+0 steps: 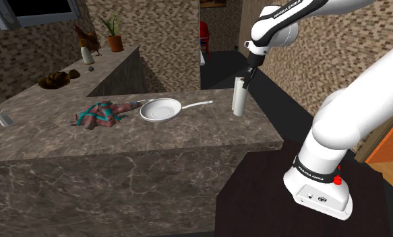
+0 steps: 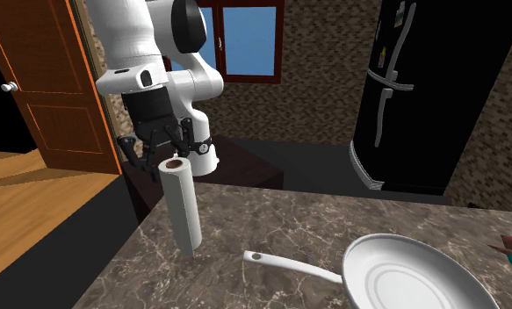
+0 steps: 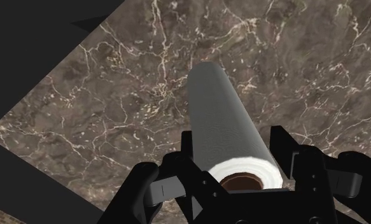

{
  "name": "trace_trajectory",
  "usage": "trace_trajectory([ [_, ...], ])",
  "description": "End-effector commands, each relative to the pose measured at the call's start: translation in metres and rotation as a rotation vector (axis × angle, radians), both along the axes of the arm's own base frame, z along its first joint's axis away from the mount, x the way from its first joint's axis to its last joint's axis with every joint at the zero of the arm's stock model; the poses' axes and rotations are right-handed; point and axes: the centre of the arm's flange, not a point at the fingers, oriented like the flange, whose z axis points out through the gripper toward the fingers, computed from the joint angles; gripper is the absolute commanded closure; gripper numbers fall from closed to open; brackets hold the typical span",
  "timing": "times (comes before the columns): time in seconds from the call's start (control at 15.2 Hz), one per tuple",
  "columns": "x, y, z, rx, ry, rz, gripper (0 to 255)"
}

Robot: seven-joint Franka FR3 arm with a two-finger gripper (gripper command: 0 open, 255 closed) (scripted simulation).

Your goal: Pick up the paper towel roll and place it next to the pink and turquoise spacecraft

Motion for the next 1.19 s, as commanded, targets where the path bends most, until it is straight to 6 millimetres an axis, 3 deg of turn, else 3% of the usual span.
trace_trajectory([
  [0.0,0.000,0.000,0.008,0.000,0.000,0.000,255],
  [1.12,0.000,0.000,0.098,0.000,0.000,0.000,255],
])
